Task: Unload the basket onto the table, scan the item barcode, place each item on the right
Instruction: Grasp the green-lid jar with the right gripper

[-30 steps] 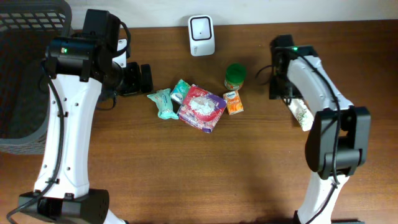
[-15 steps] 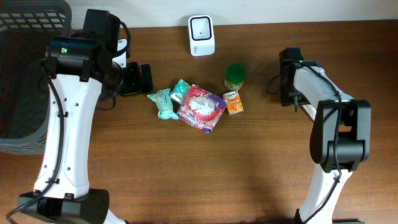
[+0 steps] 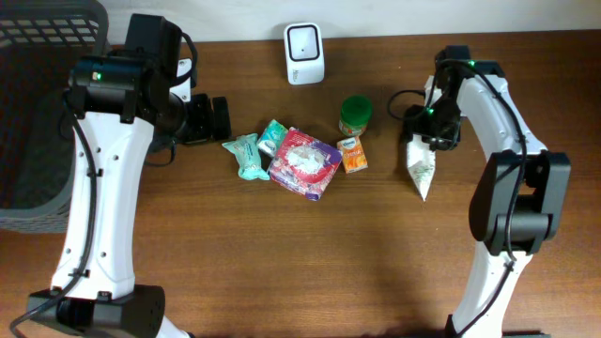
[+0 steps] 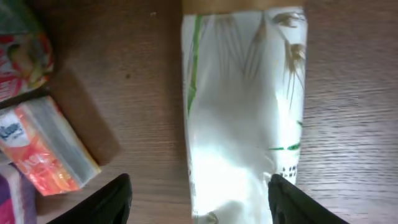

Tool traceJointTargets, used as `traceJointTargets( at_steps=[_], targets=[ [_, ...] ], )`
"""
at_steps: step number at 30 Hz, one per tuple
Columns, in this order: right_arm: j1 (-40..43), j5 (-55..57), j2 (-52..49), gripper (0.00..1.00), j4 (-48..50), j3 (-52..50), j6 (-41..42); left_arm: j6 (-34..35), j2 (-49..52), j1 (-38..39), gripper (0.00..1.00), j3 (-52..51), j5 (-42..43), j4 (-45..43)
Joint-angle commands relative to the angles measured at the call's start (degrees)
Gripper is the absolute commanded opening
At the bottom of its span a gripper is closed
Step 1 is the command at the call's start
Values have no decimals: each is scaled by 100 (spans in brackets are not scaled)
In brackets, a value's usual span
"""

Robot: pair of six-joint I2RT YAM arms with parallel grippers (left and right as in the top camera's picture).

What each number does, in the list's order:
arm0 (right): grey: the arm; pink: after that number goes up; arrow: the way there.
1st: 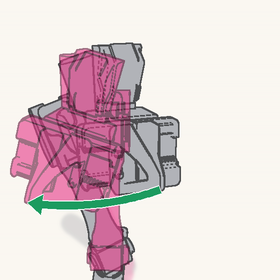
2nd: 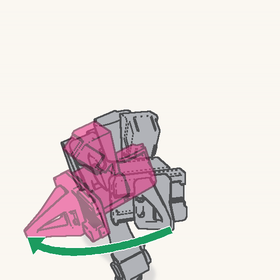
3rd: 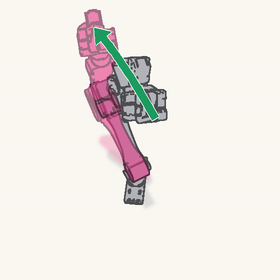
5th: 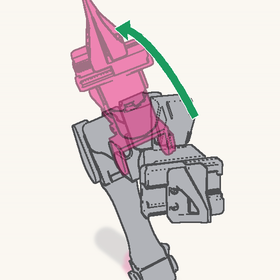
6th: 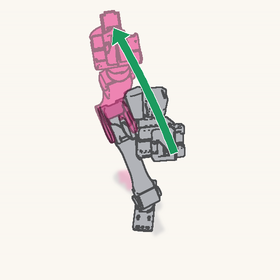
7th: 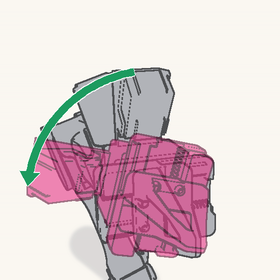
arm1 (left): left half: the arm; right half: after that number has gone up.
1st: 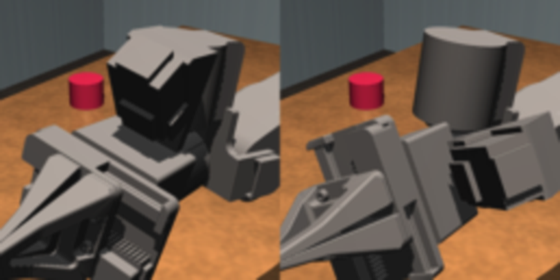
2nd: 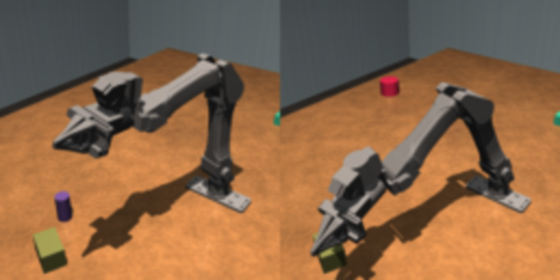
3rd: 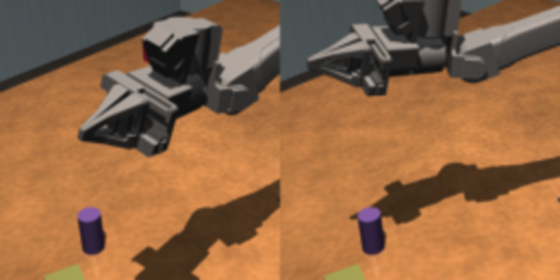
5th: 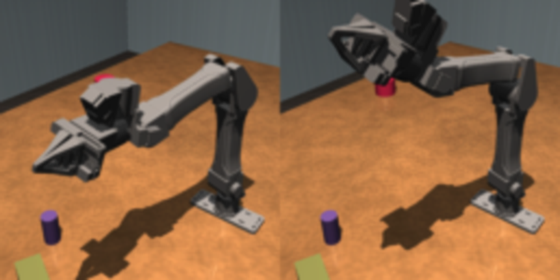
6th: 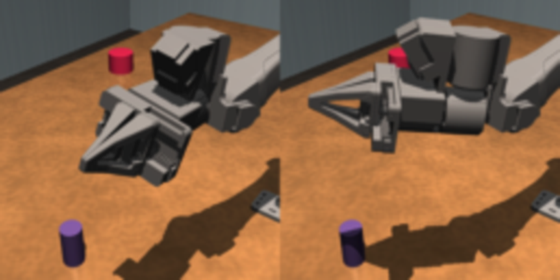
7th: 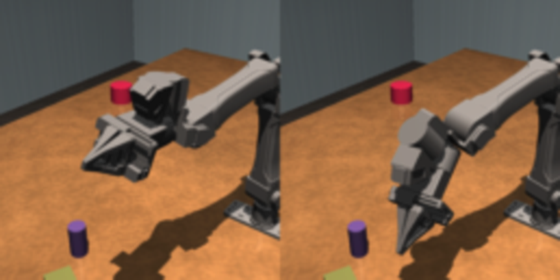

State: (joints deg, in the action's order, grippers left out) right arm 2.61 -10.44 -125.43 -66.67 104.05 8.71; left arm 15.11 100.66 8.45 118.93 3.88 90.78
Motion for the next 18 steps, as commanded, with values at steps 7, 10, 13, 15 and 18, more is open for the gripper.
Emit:
traceJointTargets(
  at_steps=[7, 10, 13, 15, 18],
  targets=[
    [-151, 1237, -74, 67, 90, -227, 37, -87, -7, -26, 99, 13, -24, -7],
    [-304, 697, -74, 66, 216, -216, 33, -87, -7, -37, 99, 13, -24, -7],
    [-391, 699, -44, 67, -81, 420, 35, -87, -7, -35, 99, 13, -24, -7],
    [-385, 511, -42, 67, -717, 1449, 122, -87, -7, -35, 99, 13, -24, -7],
    [-389, -1904, -48, 79, -249, 2002, 125, -87, -7, -35, 99, 13, -24, -9]
  ],
)
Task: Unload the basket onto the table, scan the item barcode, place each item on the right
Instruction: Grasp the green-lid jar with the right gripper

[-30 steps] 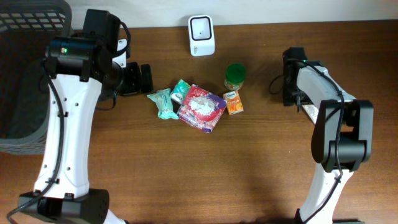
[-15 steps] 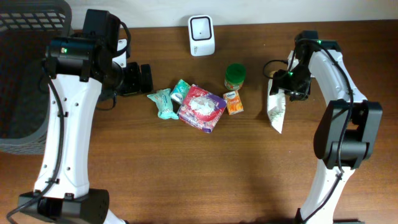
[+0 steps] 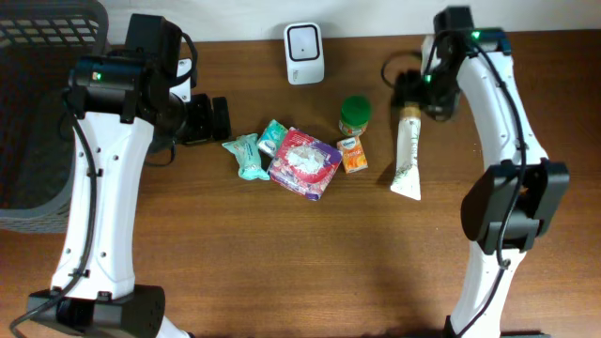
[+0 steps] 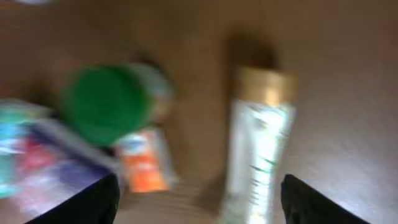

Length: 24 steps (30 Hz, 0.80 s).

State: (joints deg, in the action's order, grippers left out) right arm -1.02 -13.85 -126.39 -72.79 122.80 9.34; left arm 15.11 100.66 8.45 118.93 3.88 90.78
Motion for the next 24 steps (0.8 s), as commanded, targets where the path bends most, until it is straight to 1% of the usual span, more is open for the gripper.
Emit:
traceJointTargets(
  at_steps=[1, 2, 5, 6, 7, 9, 10, 11, 14, 17, 21, 23, 24],
  targets=[
    [-70, -1565, 24, 88, 682, 63, 175, -87, -7, -35, 99, 13, -24, -7],
    [-129, -1502, -28, 99, 909, 20, 507, -87, -7, -35, 99, 13, -24, -7],
    [-431, -1486, -345, 99, 1401, 20, 1303, -87, -7, -35, 99, 13, -24, -4],
    [-527, -1486, -428, 99, 1480, 20, 1399, -87, -7, -35, 99, 13, -24, -4],
    [-647, -1305, -514, 99, 1506, 20, 1585, -87, -7, -35, 99, 13, -24, -7],
    [-844, -181, -540, 99, 1451, 20, 2133, -87, -7, -35, 99, 13, -24, -7],
    [-894, 39, -538, 99, 1434, 20, 2345, -87, -7, -35, 99, 13, -24, -7],
    [-955, 304, -551, 97, 1333, 20, 2846, -87, -7, -35, 99, 13, -24, -7],
    [-1143, 848, -614, 96, 1204, 20, 3963, -87, -7, -35, 99, 13, -24, -7],
    [-1255, 1005, -769, 94, 1220, 20, 4612, -87, -7, -35, 99, 13, -22, -7],
    [-1259, 964, -1086, 93, 1237, 17, 4669, -87, -7, -35, 99, 13, -22, -9],
    [-1259, 964, -1088, 86, 1237, 17, 4669, -87, -7, -35, 99, 13, -24, -7],
    [-1259, 964, -1088, 84, 1237, 17, 4669, -87, -7, -35, 99, 13, -24, -7]
  ],
)
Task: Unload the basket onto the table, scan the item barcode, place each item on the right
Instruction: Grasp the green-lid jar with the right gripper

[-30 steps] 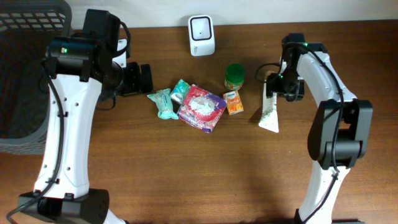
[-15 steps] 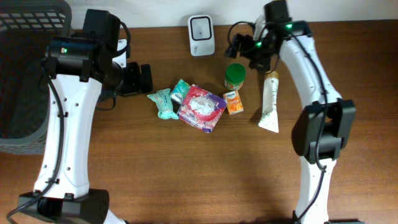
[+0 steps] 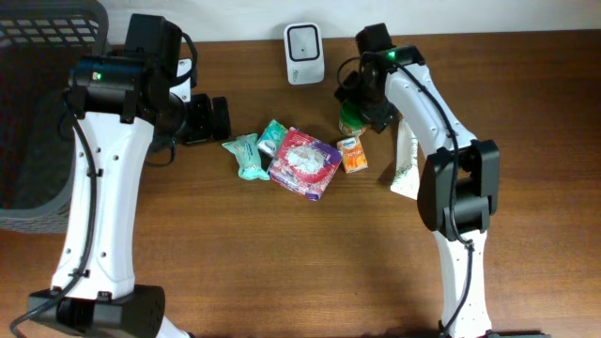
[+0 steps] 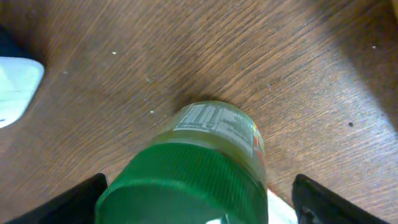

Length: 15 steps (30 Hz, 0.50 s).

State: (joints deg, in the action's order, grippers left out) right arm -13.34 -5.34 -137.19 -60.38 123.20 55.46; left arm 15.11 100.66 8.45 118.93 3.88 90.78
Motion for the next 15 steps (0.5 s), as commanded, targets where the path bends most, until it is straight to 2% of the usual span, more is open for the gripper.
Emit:
traceJointTargets(
  at_steps=[1, 10, 13, 15],
  targets=[
    [-26, 114, -15, 82, -4, -22, 57, -87, -7, -35, 99, 13, -24, -7],
    [-105, 155, -201, 81, -37, -26, 52, -87, -7, -37, 99, 13, -24, -7],
    [-105, 133, -195, 68, -74, -24, -162, -87, -7, -35, 99, 13, -24, -7],
    [-98, 131, -162, 65, -214, -22, -275, -87, -7, -35, 99, 13, -24, -9]
  ],
)
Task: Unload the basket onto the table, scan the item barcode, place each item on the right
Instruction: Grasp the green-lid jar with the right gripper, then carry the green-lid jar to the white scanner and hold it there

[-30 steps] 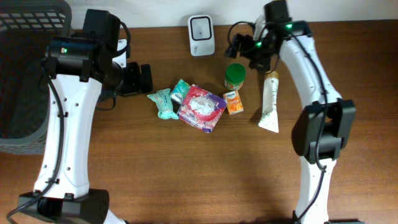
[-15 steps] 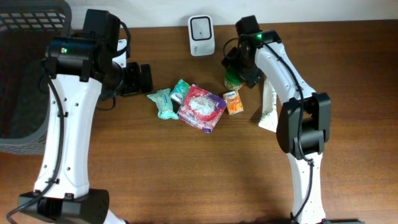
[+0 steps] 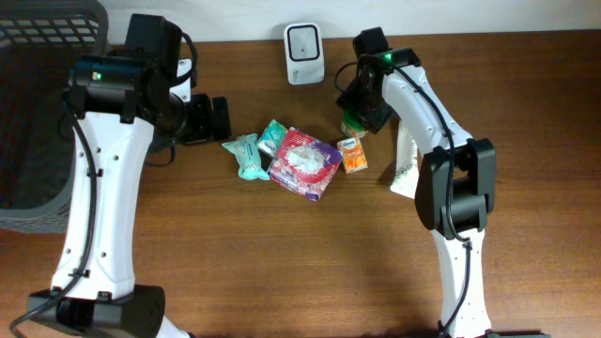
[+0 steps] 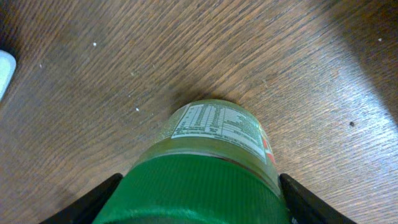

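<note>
A jar with a green lid (image 4: pixel 211 162) stands on the brown table; a nutrition label shows on its side. In the overhead view the jar (image 3: pixel 350 122) is largely covered by my right gripper (image 3: pixel 362 105). That right gripper (image 4: pixel 200 200) has one finger pressed against each side of the lid, shut on it. The white barcode scanner (image 3: pixel 304 53) stands at the back edge, to the jar's left. Far from the jar, my left gripper (image 3: pixel 218 117) rests on the table at the left; whether its fingers are open does not show.
A small orange packet (image 3: pixel 353 155) lies just in front of the jar, and a white tube (image 3: pixel 406 160) to its right. A purple packet (image 3: pixel 305 164) and teal packets (image 3: pixel 248 155) lie mid-table. A dark basket (image 3: pixel 38 113) fills the left edge.
My right gripper's fingers stood wide of the green lid; now they are close against both sides of it, and the jar sits larger in the wrist view. The left arm has not moved.
My right gripper was open over the white tube at the right of the table. The tube then lay nearer the orange packet with the gripper behind it. Then the gripper was open over the green-lidded jar, and now it is shut on the lid.
</note>
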Tool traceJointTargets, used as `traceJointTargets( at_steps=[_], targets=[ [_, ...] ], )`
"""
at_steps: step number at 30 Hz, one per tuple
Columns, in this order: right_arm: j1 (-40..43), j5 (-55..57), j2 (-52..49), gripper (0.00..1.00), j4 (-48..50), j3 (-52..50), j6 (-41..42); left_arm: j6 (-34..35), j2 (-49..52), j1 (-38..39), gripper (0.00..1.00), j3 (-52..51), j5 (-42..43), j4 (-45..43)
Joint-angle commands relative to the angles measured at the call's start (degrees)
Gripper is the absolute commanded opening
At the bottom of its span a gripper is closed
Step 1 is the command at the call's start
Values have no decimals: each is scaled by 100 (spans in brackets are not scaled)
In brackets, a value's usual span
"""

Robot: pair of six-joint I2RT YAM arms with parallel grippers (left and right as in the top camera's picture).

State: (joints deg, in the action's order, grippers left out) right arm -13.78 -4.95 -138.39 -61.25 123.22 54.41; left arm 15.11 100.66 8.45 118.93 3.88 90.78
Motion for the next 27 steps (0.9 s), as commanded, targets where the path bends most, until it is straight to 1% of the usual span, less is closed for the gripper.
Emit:
traceJointTargets(
  at_steps=[1, 3, 6, 7, 9, 11, 14, 15, 16, 17, 19, 21, 27],
  targets=[
    [-46, 92, 2, 65, -179, -24, -232, -87, -7, -37, 99, 13, -24, -7],
    [-15, 13, 205, 65, -271, -9, -498, -87, -7, -35, 99, 13, -24, -7],
    [201, -1753, 402, 65, -284, 160, -1078, -87, -7, -35, 99, 13, -24, -7],
    [323, -2618, 402, 65, -260, 190, -1119, -87, -7, -35, 99, 13, -24, -7],
    [544, -3877, 402, 64, -111, 190, -1309, -87, -7, -35, 99, 13, -24, -7],
    [852, -5119, 402, 62, 118, 190, -1504, -87, -7, -37, 99, 13, -24, -7],
    [1139, -6260, 402, 62, 210, 190, -1613, -87, -7, -31, 99, 13, -24, -7],
    [1165, -6610, 402, 62, 240, 190, -1749, -87, -7, -31, 99, 13, -24, -7],
    [1172, -7182, 402, 62, 240, 190, -2173, -87, -7, -31, 99, 13, -24, -7],
    [1169, -7311, 402, 62, 223, 190, -2323, -87, -7, -37, 99, 13, -24, -9],
    [1150, -7407, 402, 62, 216, 190, -2221, -87, -7, -37, 99, 13, -24, -7],
    [1104, -8026, 402, 62, 216, 190, -2223, -87, -7, -35, 99, 13, -24, -7],
    [999, -8052, 400, 62, 219, 190, -2227, -87, -7, 4, 99, 13, -22, -7]
  ],
)
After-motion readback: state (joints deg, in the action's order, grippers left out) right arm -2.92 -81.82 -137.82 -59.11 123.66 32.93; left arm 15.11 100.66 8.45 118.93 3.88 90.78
